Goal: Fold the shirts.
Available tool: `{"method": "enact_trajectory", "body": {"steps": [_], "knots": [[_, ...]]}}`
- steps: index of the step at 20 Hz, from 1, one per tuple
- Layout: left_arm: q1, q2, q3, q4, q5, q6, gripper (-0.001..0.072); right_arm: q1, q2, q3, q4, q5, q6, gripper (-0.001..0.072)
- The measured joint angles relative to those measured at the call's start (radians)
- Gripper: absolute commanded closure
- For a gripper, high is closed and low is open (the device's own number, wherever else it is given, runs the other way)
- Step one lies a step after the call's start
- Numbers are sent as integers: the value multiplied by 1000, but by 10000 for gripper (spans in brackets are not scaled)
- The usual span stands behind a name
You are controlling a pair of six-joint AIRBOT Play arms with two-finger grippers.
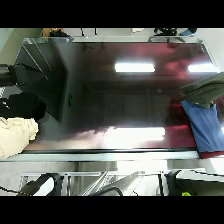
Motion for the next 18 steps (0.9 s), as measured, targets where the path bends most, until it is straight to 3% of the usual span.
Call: {"method": "enact_trajectory", "body": {"steps": [6, 10, 14, 18], "knots": [[0, 0, 0, 0, 1, 3, 693, -9, -72, 0, 329, -165, -195, 690], [0, 0, 0, 0, 3, 3, 693, -8, -127, 0, 435, -202, -259, 690], [0, 0, 0, 0, 3, 3, 693, -7, -152, 0, 441, -144, -270, 690], [0, 0, 0, 0, 3, 3, 693, -14, -122, 0, 268, -55, -166, 691]]}}
